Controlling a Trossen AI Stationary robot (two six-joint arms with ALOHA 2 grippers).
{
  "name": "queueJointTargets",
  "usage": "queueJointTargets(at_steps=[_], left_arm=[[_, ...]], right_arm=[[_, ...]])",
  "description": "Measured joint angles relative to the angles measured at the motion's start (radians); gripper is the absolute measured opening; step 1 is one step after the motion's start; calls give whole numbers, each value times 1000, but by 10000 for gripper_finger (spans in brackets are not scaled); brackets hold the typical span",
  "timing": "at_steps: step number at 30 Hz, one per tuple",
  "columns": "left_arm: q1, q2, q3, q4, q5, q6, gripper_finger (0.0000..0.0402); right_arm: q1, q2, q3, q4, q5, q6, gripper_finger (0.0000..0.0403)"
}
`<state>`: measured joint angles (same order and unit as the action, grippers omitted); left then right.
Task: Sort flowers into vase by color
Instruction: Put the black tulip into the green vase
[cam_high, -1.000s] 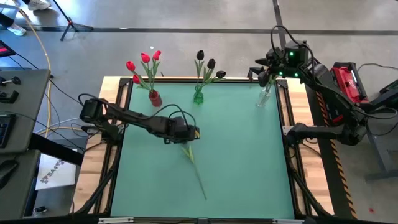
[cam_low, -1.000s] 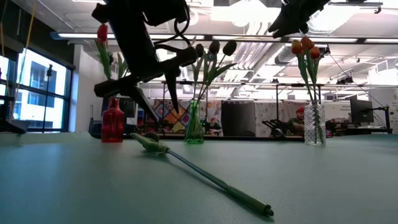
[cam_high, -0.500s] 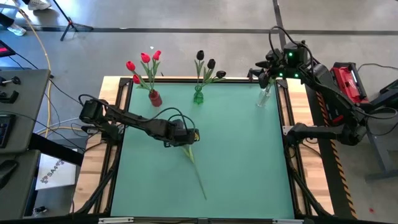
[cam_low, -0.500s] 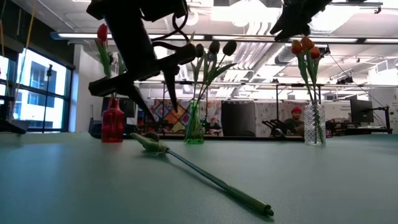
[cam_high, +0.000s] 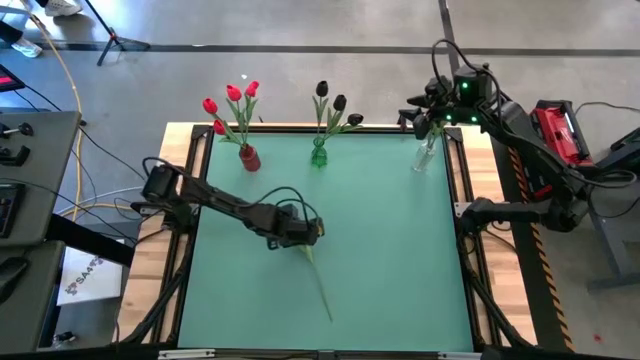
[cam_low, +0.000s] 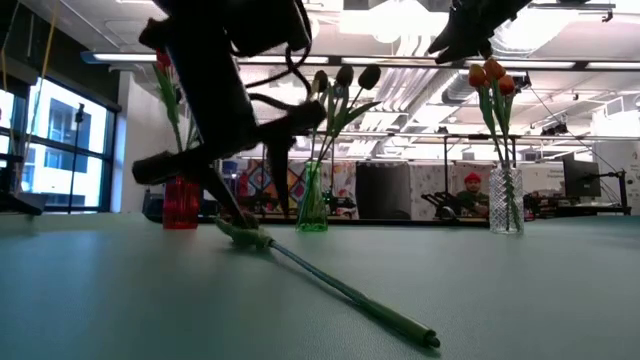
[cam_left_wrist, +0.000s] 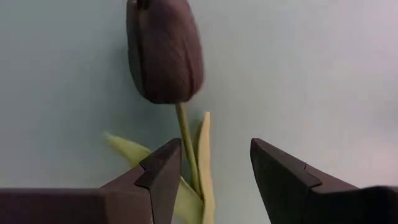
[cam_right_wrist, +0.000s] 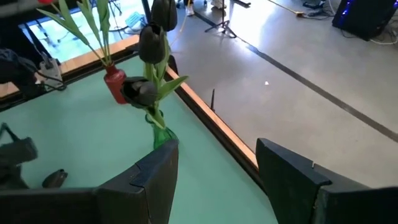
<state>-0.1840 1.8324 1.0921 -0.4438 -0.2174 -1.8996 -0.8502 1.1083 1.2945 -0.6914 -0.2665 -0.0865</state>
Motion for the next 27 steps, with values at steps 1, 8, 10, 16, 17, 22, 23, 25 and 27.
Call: queueJointTargets(at_steps=[1, 8, 10, 16, 17, 22, 23, 25, 27], left_arm=[[1, 9, 0, 6, 3, 0, 181], [3, 55, 3, 32, 9, 3, 181], [3, 67, 4, 30, 15, 0, 180], [3, 70, 4, -13, 13, 24, 152], [3, 71, 5, -24, 15, 23, 144], [2, 65, 4, -44, 36, 23, 114], [1, 65, 4, -47, 32, 24, 109], [0, 60, 3, -57, 29, 24, 98], [0, 52, 1, -91, 28, 25, 85]], right_arm=[[1, 1, 0, 0, -3, 1, 204], [2, 2, 0, -3, -32, 32, 204], [2, 2, 0, -9, -32, 35, 204], [2, 2, 0, -22, -32, 37, 204], [2, 2, 0, -22, -32, 38, 204], [2, 2, 0, -21, -32, 38, 204], [2, 2, 0, -19, -32, 38, 204], [2, 4, 0, -17, -32, 38, 204], [2, 5, 0, -14, -32, 39, 204]])
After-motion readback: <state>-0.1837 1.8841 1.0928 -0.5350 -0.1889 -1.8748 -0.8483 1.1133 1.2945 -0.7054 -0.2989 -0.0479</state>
